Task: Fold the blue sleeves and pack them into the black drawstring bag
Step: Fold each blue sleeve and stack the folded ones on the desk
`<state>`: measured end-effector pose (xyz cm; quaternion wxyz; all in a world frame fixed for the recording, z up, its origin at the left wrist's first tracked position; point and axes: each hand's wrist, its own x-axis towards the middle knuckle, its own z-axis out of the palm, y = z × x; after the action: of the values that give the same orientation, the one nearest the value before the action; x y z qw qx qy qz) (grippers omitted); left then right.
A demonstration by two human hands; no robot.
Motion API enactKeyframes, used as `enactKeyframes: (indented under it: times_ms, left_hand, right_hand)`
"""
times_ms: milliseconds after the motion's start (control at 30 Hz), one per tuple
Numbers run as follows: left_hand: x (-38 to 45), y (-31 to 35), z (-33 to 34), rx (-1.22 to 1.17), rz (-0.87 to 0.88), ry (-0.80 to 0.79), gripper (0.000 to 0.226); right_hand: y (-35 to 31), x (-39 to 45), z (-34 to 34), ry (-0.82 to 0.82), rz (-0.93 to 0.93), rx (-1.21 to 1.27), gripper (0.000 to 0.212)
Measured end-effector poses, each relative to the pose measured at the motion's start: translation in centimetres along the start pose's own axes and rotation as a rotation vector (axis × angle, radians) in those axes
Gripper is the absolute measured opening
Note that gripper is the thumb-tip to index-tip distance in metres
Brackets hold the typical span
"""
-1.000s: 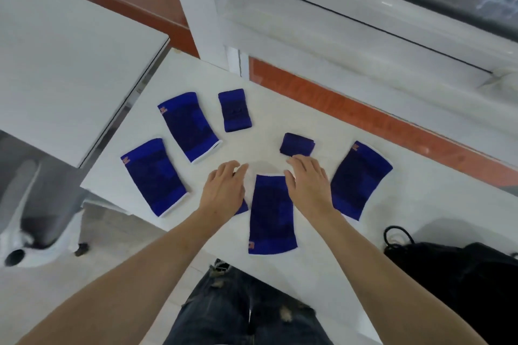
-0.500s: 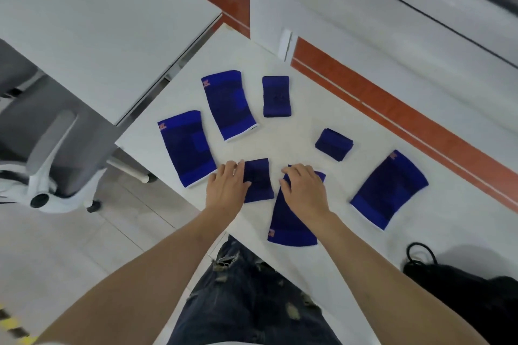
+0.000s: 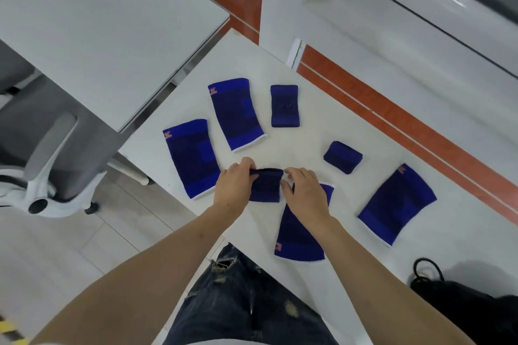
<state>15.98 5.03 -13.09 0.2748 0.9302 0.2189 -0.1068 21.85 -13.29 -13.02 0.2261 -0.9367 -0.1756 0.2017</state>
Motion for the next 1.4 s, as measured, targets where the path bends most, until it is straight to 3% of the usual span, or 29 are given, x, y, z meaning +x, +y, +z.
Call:
enactKeyframes:
  times_ms: [267,400,700,867,1133,1400]
  left_hand:
    - [4.3,2.4,-2.7,-0.318,-0.09,0.041,0.007]
    - [7.6,2.8,-3.4,-0.407,-0.125,0.068,0.017]
    - [14.9,3.0,-5.0,-0.177,-0.051,-0.002,0.029]
    - [16.4,2.6,-4.3,-0.111,-0.054,-0.026,0.031]
    - [16.9,3.0,-3.5,0.096,0.104,-0.06,0.034]
    - [17.6,3.5,-3.2,0.117,0.213,-0.053,0.036]
  right_hand:
    - [-2.8,4.9,-0.7,0.112,0.143,0.322,0.006]
    - [-3.8,8.3,-2.5,0.163,0.161,0.475,0.006]
    - [-3.2,17.2,-4.3,0.271,0.357,0.582,0.008]
    - [-2.3,19.6,-3.7,0.234,0.394,0.551,0.009]
    - [-0.7,20.7,-2.6,0.253,0.329,0.34,0.018]
    - [0.0,21.3,-2.0,0.185,0.296,0.225,0.025]
